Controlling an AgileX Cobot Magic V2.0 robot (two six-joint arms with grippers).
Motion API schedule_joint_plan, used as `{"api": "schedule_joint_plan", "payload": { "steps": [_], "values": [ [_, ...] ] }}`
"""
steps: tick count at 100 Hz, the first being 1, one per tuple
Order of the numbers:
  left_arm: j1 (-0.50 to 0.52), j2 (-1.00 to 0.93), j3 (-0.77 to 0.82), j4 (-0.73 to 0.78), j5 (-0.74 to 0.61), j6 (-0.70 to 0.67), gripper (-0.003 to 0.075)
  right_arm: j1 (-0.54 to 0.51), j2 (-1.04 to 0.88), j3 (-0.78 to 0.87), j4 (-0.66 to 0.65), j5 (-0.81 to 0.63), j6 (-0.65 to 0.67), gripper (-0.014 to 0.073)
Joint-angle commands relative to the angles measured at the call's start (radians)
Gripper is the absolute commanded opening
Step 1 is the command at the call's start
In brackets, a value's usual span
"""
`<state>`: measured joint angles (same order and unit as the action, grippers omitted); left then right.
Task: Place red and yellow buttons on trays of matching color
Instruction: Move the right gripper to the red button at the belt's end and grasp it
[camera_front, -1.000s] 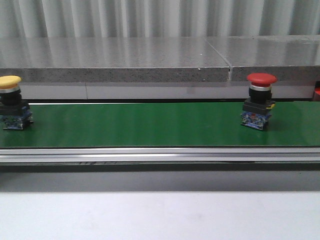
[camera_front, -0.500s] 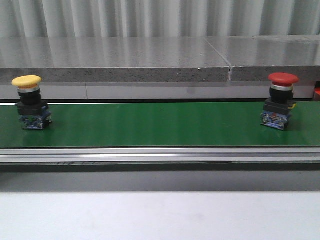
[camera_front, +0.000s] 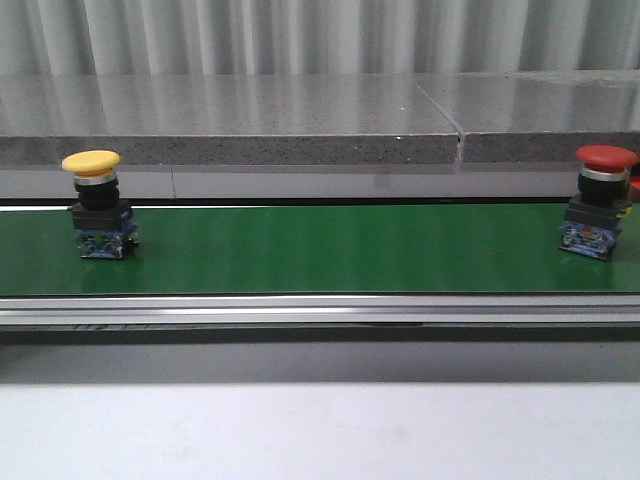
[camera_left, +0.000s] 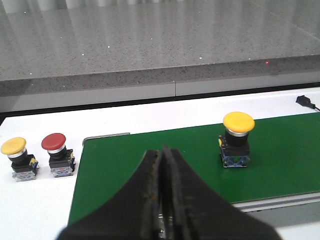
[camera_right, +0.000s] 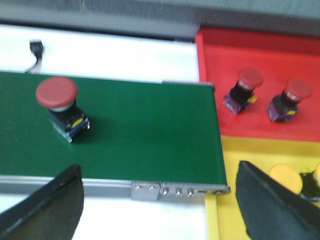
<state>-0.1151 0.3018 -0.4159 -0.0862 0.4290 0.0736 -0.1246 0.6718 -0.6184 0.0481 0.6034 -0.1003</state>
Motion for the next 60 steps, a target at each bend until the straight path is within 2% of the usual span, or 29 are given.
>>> {"api": "schedule_joint_plan", "payload": {
  "steps": [1, 20, 38, 60],
  "values": [
    [-0.008, 0.007, -0.026, -0.011, -0.084, -0.010, -0.0020, 0.005, 0.076, -0.067, -0.006, -0.027, -0.023, 0.0615],
    [-0.008, 0.009, -0.026, -0.011, -0.084, -0.010, -0.0020, 0.026, 0.260, -0.142, 0.016, 0.033, -0.063, 0.0615],
    [-0.008, 0.009, -0.026, -0.011, -0.084, -0.010, -0.0020, 0.075, 0.428, -0.192, 0.017, 0.030, -0.068, 0.0615],
    [-0.008, 0.009, -0.026, -0.011, -0.084, -0.010, -0.0020, 0.075, 0.569, -0.252, 0.017, 0.009, -0.068, 0.0615]
  ]
}}
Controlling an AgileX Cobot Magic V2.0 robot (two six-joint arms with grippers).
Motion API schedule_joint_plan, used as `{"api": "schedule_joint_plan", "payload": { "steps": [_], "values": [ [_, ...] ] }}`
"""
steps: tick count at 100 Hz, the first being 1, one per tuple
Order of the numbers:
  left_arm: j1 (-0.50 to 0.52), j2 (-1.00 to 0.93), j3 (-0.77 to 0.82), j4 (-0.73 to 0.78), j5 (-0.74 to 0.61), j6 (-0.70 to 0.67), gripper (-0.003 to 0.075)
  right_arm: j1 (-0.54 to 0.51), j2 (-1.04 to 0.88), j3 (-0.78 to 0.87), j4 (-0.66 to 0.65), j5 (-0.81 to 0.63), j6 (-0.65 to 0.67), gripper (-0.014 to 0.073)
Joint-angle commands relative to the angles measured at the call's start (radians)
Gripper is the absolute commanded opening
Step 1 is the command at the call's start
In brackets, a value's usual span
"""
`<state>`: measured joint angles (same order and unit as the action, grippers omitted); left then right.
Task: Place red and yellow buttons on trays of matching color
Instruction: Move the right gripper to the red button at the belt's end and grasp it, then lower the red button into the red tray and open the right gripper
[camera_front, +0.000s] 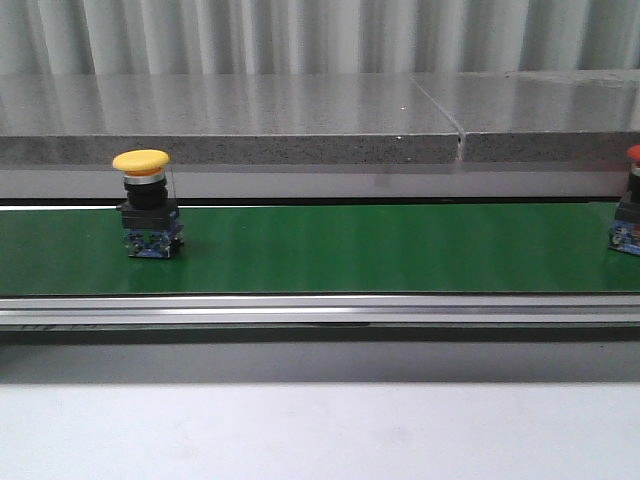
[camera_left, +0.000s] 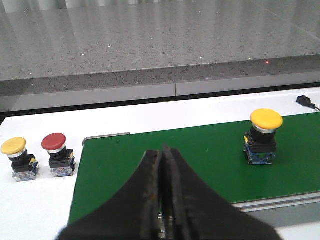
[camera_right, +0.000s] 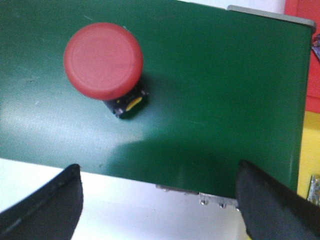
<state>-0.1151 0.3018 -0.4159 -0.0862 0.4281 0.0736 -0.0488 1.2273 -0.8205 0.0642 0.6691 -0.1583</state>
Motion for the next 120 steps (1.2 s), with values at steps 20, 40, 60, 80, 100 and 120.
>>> {"api": "schedule_joint_plan", "payload": {
  "steps": [20, 40, 60, 80, 100, 120],
  "values": [
    [-0.008, 0.009, -0.026, -0.011, -0.083, -0.010, -0.0020, -0.001, 0.074, -0.103, 0.001, -0.106, -0.010, 0.0614],
    [-0.008, 0.009, -0.026, -0.011, -0.083, -0.010, -0.0020, -0.001, 0.134, -0.124, 0.001, -0.126, -0.014, 0.0602],
    [-0.008, 0.009, -0.026, -0.011, -0.083, -0.010, -0.0020, -0.001, 0.181, -0.142, 0.001, -0.143, -0.014, 0.0300],
    [-0.008, 0.009, -0.026, -0.011, -0.083, -0.010, -0.0020, -0.003, 0.181, -0.206, 0.001, -0.044, -0.014, 0.0069],
    [-0.008, 0.009, -0.026, -0.011, -0.083, -0.010, -0.0020, -0.043, 0.181, -0.374, -0.009, 0.062, -0.014, 0.0069],
    [-0.008, 0.009, -0.026, -0.011, -0.083, -0.010, -0.0020, -0.188, 0.226, -0.559, -0.009, 0.124, -0.014, 0.0069]
  ]
}}
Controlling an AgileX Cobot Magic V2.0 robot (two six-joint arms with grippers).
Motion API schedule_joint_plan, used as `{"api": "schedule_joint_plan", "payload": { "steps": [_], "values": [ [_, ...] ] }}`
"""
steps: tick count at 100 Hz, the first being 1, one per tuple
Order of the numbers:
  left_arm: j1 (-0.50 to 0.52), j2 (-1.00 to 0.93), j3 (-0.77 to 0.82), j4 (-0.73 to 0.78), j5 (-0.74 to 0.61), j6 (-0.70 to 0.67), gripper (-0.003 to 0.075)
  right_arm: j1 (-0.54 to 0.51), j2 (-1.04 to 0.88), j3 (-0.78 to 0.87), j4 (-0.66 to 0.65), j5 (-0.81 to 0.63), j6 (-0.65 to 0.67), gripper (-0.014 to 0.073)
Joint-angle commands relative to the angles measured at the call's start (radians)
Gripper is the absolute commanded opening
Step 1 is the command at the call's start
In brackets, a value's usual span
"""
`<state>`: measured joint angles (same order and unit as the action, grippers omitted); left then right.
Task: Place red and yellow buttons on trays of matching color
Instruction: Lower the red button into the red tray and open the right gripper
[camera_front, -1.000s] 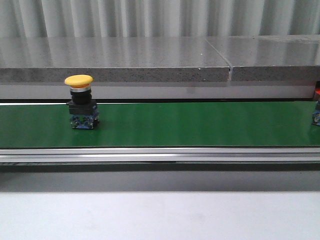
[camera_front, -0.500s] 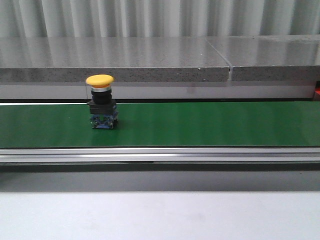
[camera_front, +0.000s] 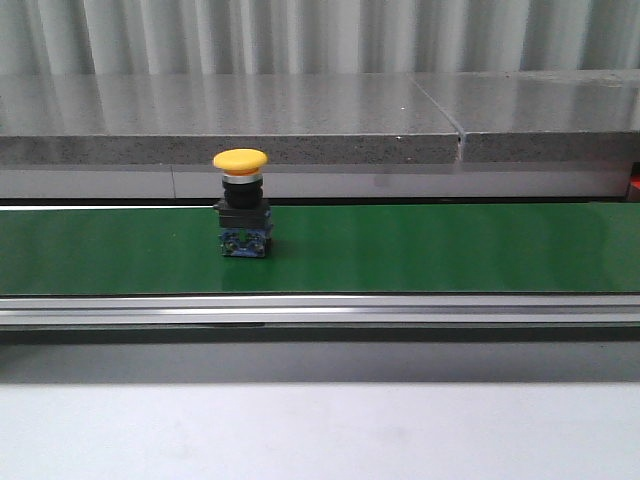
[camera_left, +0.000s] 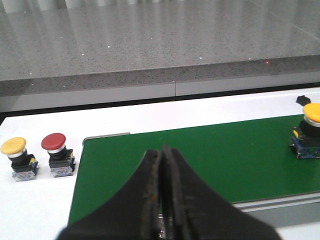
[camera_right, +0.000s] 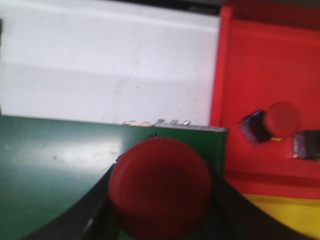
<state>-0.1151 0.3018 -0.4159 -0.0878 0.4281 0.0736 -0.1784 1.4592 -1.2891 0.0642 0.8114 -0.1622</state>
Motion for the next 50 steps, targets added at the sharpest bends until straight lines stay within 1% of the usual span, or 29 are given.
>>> {"api": "schedule_joint_plan", "payload": {
  "steps": [1, 7, 19, 50],
  "values": [
    [-0.008, 0.009, -0.026, -0.010, -0.083, -0.010, -0.0020, -0.064, -0.002, -0.104, -0.009, -0.017, -0.010, 0.0069],
    [-0.008, 0.009, -0.026, -0.010, -0.083, -0.010, -0.0020, -0.106, 0.036, -0.157, -0.009, -0.010, -0.010, 0.0069],
    [-0.008, 0.009, -0.026, -0.010, -0.083, -0.010, -0.0020, -0.154, 0.131, -0.247, -0.009, -0.012, -0.012, 0.0069],
    [-0.008, 0.009, -0.026, -0.010, -0.083, -0.010, -0.0020, -0.167, 0.398, -0.423, -0.014, -0.070, -0.020, 0.0069]
  ]
}}
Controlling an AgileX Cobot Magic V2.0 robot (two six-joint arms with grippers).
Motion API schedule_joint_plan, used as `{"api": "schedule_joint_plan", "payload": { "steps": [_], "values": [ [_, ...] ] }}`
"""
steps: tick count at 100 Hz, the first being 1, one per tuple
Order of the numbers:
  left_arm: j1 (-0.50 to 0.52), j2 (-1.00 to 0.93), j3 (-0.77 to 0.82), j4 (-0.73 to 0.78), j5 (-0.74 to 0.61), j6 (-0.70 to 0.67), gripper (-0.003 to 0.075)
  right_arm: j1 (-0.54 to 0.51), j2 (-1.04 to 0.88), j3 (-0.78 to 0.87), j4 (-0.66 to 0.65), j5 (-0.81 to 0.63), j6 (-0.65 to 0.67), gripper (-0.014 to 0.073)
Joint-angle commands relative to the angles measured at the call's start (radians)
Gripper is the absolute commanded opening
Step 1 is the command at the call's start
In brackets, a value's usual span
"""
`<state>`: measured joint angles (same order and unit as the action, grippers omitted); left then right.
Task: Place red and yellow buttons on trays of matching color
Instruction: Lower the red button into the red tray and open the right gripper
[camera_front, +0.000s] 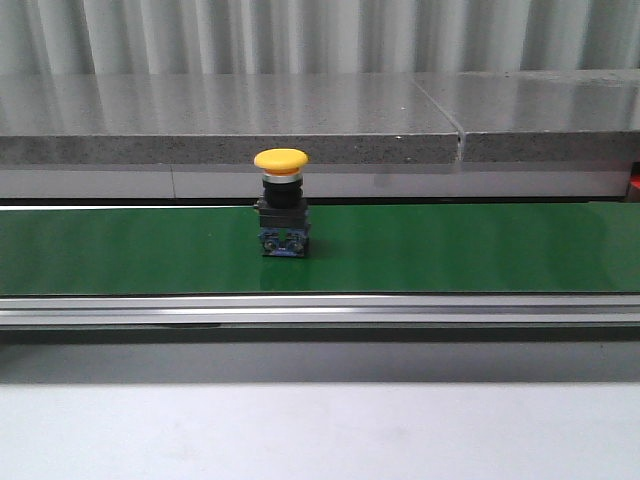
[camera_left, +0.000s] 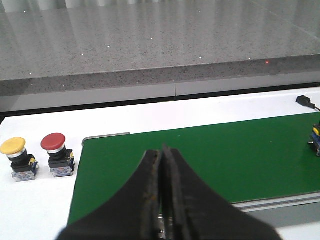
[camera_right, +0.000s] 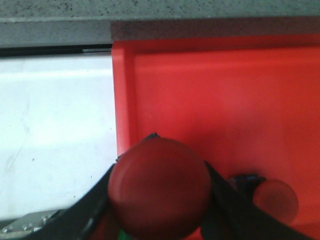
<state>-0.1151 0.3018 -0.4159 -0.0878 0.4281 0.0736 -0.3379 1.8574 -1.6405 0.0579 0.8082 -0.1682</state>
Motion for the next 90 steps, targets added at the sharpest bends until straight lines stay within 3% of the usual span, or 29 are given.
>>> {"api": "schedule_joint_plan", "payload": {
  "steps": [1, 32, 90],
  "values": [
    [-0.008, 0.009, -0.026, -0.010, -0.083, -0.010, -0.0020, -0.009, 0.005, -0.075, -0.007, -0.069, -0.015, 0.0069],
    [-0.008, 0.009, -0.026, -0.010, -0.083, -0.010, -0.0020, -0.015, 0.173, -0.193, -0.036, -0.068, -0.015, 0.0069],
    [-0.008, 0.009, -0.026, -0.010, -0.083, -0.010, -0.0020, -0.015, 0.254, -0.206, -0.048, -0.070, -0.015, 0.0069]
  ]
}}
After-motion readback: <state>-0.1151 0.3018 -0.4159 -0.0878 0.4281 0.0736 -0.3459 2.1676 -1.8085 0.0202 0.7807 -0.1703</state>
